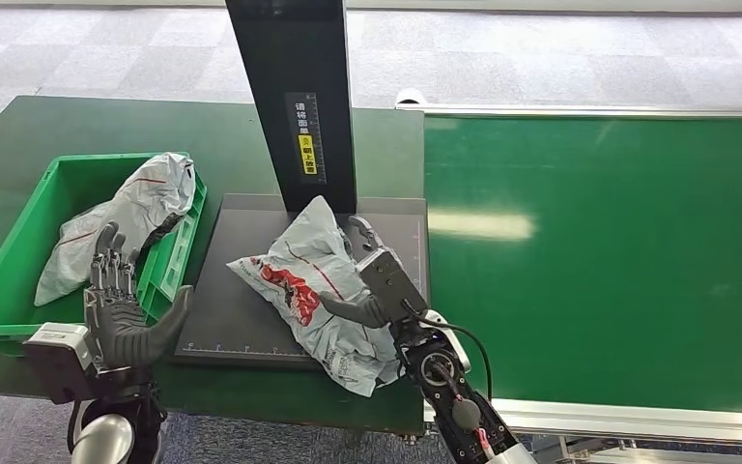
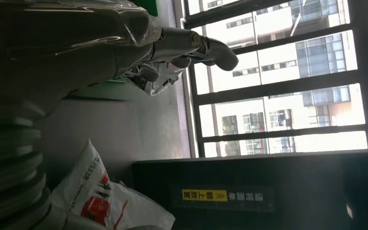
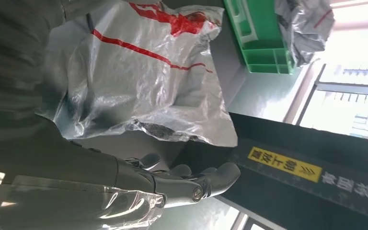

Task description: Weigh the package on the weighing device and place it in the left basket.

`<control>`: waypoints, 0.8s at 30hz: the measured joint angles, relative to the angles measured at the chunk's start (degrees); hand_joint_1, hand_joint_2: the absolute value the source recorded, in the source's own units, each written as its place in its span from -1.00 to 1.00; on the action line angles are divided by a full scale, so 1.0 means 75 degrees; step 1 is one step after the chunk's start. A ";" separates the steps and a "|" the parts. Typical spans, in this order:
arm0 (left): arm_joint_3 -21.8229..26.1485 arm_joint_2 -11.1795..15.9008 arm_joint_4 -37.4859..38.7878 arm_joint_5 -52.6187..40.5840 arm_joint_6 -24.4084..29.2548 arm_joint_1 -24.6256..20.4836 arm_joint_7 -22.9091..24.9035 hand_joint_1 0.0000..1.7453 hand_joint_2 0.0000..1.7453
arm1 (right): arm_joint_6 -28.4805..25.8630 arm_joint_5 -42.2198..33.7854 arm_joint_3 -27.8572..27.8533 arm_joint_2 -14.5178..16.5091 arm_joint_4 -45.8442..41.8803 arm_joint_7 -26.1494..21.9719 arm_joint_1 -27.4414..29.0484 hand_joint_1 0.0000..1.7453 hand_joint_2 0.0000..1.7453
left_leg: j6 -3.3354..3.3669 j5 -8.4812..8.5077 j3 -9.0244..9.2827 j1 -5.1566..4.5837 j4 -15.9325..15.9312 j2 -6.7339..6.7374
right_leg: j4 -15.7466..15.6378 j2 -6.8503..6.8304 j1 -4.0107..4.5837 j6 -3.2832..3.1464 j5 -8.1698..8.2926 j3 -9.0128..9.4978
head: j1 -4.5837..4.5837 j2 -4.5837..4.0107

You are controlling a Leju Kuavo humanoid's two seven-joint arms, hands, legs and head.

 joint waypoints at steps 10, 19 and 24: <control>-0.0330 -0.0007 0.0001 -0.0070 -0.0130 -0.0003 0.0015 -1.00 1.00 | -0.0114 -0.0188 -0.0053 -0.0103 -0.0526 -0.0128 0.0169 -1.00 1.00 | 0.0000 0.0000 0.0002 0.0002 0.0000 0.0002 | 0.0000 0.0002 0.0002 0.0000 0.0000 -0.0004 | 0.0000 0.0000; -0.1498 0.0244 0.0865 -0.3046 -0.0504 -0.0245 0.0161 -1.00 1.00 | -0.1896 -0.1012 -0.1272 -0.0574 -0.3158 -0.1470 0.1848 -1.00 1.00 | 0.0007 -0.0006 -0.0005 -0.0017 0.0002 -0.0019 | -0.0010 -0.0012 -0.0019 0.0005 -0.0002 -0.0007 | -0.0001 0.0000; -0.2371 0.0402 0.2289 -0.4640 -0.0275 -0.1161 0.0387 -1.00 1.00 | -0.2269 -0.0797 -0.2333 -0.0852 -0.4694 -0.1606 0.2781 -1.00 1.00 | 0.0008 -0.0006 0.0001 -0.0020 0.0003 -0.0024 | -0.0012 -0.0014 -0.0024 0.0005 0.0001 -0.0001 | -0.0001 0.0000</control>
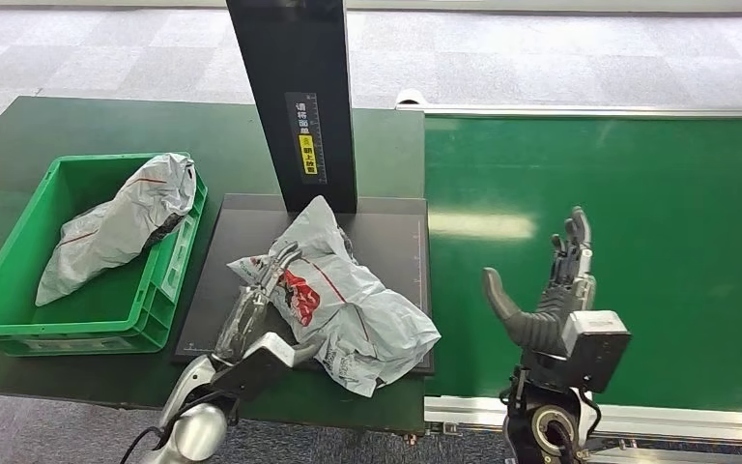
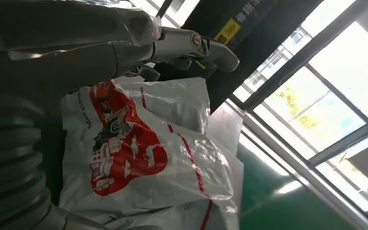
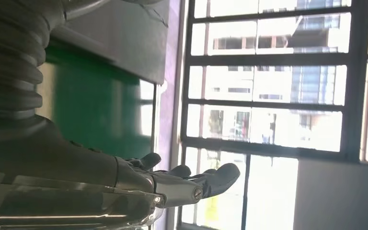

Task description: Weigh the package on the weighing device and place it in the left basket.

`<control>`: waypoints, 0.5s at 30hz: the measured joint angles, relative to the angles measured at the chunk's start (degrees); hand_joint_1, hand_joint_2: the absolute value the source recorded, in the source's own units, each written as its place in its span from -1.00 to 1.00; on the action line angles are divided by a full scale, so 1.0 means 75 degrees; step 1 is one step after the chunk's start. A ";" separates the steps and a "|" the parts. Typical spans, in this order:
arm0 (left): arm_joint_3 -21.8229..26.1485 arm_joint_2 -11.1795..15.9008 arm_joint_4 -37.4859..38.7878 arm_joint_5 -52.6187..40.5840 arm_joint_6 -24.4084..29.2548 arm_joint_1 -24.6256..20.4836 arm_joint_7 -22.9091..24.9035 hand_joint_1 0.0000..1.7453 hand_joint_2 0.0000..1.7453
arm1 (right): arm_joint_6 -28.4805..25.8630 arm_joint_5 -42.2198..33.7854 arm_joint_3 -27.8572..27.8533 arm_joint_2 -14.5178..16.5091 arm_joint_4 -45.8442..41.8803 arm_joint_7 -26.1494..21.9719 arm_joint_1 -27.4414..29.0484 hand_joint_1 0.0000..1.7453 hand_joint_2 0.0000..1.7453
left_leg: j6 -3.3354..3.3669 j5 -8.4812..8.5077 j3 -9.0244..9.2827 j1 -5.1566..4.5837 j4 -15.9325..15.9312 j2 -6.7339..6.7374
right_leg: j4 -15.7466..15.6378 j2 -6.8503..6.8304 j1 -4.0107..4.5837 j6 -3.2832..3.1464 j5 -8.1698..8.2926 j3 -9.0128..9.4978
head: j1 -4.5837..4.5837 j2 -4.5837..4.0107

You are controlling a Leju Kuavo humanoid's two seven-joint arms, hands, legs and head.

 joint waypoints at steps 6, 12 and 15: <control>-0.1159 -0.0040 0.2519 -0.1728 0.0894 -0.1375 0.0093 -1.00 1.00 | -0.0125 -0.0091 -0.0531 -0.0137 -0.1029 -0.0072 0.0647 -1.00 1.00 | -0.0001 0.0002 0.0014 0.0001 0.0000 0.0009 | 0.0002 0.0005 0.0003 -0.0001 0.0002 0.0012 | 0.0000 0.0000; -0.2044 -0.0292 0.4395 -0.2654 0.1284 -0.2254 0.0404 0.98 1.00 | -0.0114 -0.0203 -0.0624 -0.0160 -0.1258 -0.0072 0.0849 -1.00 1.00 | 0.0000 0.0002 0.0013 0.0001 0.0000 0.0004 | 0.0003 0.0001 0.0002 0.0000 0.0001 0.0020 | -0.0001 0.0000; -0.2607 -0.0362 0.4955 -0.3609 0.1709 -0.2593 0.0918 1.00 1.00 | -0.0038 -0.0216 -0.0656 -0.0157 -0.1309 -0.0072 0.0882 -1.00 1.00 | 0.0000 0.0001 0.0022 0.0000 -0.0001 0.0000 | 0.0002 -0.0002 0.0001 0.0002 0.0000 0.0036 | 0.0000 0.0000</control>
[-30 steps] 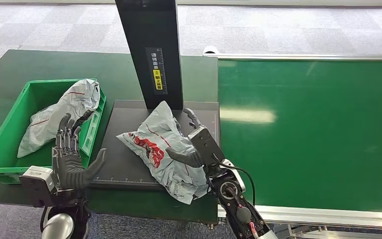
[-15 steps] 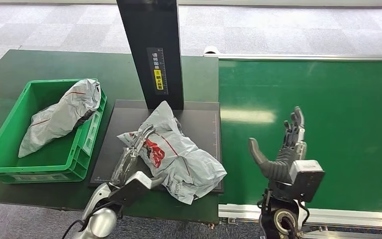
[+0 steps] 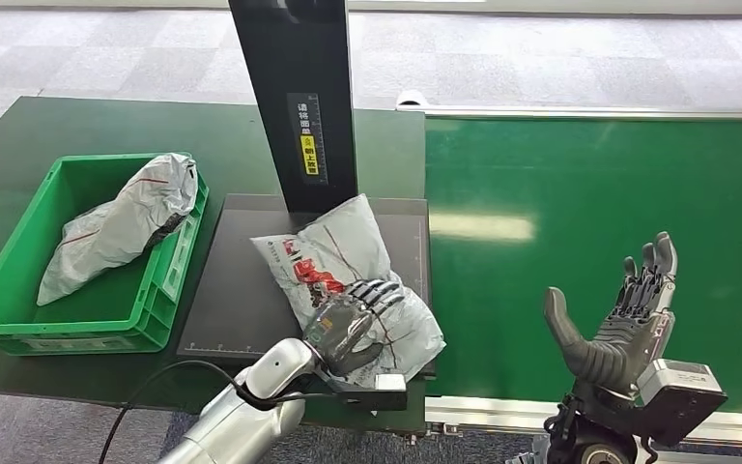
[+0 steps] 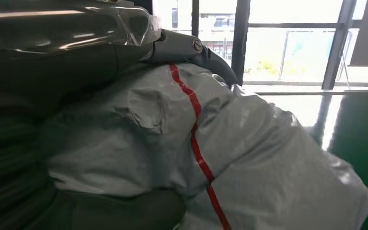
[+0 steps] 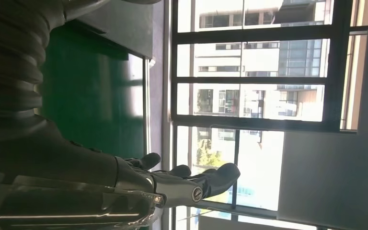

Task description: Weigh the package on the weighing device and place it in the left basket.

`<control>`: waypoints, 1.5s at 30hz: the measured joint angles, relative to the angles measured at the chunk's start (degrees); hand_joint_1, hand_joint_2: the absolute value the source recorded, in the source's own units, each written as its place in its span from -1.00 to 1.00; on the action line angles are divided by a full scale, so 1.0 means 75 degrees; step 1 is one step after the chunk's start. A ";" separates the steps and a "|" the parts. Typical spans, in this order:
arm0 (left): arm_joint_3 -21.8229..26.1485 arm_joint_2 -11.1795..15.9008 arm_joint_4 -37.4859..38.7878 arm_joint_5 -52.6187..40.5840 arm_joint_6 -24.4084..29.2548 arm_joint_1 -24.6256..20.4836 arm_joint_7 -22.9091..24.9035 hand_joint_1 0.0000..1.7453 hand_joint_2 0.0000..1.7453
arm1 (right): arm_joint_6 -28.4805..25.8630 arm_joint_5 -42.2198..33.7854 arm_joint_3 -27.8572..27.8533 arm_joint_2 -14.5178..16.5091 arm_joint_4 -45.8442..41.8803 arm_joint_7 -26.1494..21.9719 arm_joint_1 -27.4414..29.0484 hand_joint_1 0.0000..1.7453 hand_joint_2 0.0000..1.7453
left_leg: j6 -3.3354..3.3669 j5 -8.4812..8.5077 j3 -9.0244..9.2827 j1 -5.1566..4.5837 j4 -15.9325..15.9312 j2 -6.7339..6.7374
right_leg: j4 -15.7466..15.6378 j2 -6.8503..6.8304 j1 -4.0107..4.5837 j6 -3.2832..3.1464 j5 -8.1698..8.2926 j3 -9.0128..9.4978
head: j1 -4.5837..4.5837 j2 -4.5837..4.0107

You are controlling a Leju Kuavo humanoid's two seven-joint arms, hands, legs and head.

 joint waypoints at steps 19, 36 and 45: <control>0.1232 0.0622 -0.4314 0.1913 0.2207 0.0438 -0.0767 1.00 1.00 | -0.0542 0.0211 -0.0400 0.0120 -0.0207 0.0026 0.0516 -1.00 1.00 | -0.0002 0.0000 -0.0001 0.0005 -0.0001 0.0017 | 0.0004 0.0008 0.0008 -0.0002 -0.0001 -0.0009 | 0.0000 0.0000; 0.4769 0.1979 -0.4513 0.0427 0.1081 -0.1527 0.1279 1.00 1.00 | -0.0557 0.0055 -0.0409 0.0151 -0.0541 0.0071 0.0082 -1.00 1.00 | -0.0011 0.0039 -0.0022 0.0013 -0.0003 0.0024 | 0.0013 0.0012 0.0018 -0.0023 0.0025 -0.0037 | 0.0004 0.0000; 0.5179 0.3164 0.0131 -0.1273 0.0563 -0.2801 0.2472 1.00 1.00 | -0.0476 -0.0021 -0.0174 0.0129 -0.0541 0.0109 -0.0140 -1.00 1.00 | -0.0015 0.0040 -0.0039 0.0017 -0.0004 0.0082 | 0.0020 0.0078 0.0022 -0.0031 0.0043 -0.0077 | 0.0001 0.0000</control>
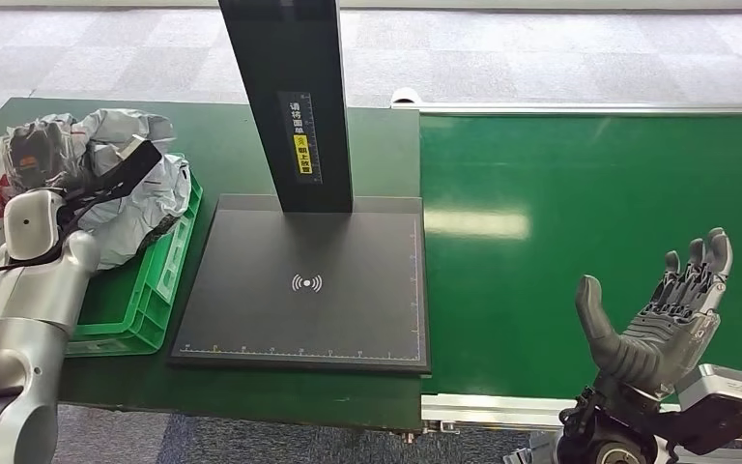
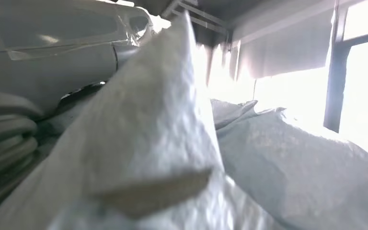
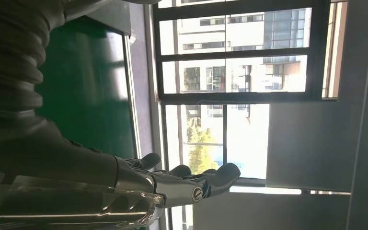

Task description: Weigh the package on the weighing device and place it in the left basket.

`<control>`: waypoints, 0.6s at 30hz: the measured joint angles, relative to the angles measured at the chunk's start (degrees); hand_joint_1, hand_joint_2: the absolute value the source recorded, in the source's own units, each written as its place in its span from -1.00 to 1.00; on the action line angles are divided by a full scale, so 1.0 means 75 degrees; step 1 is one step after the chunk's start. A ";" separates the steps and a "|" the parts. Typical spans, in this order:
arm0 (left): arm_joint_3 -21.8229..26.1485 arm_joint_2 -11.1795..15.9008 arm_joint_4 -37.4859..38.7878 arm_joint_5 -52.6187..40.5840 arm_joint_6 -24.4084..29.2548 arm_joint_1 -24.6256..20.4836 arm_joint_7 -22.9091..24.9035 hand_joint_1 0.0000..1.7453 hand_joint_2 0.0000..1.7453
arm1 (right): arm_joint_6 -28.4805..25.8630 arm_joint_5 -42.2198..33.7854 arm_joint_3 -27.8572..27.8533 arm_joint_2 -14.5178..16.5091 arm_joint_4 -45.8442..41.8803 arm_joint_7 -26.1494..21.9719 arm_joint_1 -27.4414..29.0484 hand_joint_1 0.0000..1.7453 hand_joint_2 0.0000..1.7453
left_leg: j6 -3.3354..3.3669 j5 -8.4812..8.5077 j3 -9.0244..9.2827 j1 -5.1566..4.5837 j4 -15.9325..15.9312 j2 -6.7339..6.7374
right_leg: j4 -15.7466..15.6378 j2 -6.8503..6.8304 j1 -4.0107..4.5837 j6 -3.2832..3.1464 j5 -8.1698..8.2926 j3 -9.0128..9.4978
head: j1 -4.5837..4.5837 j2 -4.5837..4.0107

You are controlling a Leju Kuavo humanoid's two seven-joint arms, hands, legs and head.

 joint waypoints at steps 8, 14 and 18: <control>0.0044 0.0387 0.1904 0.0015 -0.0689 -0.0132 -0.0391 1.00 1.00 | 0.0168 -0.0054 0.0023 0.0010 0.0058 0.0007 -0.0022 -1.00 1.00 | -0.0001 -0.0002 -0.0010 -0.0001 0.0000 -0.0011 | -0.0001 -0.0011 -0.0001 0.0003 -0.0004 -0.0002 | 0.0003 0.0000; 0.0044 0.0449 0.2337 0.0015 -0.0788 -0.0200 -0.0418 1.00 1.00 | 0.0183 -0.0058 0.0025 0.0015 0.0073 0.0007 -0.0024 -1.00 1.00 | -0.0001 -0.0001 -0.0005 -0.0001 0.0000 -0.0014 | -0.0001 -0.0014 -0.0001 0.0002 -0.0003 0.0002 | 0.0001 0.0000; 0.0041 0.0464 0.2551 -0.0075 -0.1521 -0.0224 -0.0455 0.01 1.00 | 0.0253 -0.0050 0.0028 0.0018 0.0106 0.0007 -0.0035 -1.00 1.00 | -0.0002 -0.0002 -0.0002 -0.0001 -0.0001 -0.0012 | -0.0001 -0.0013 -0.0001 0.0002 -0.0003 0.0004 | 0.0000 0.0000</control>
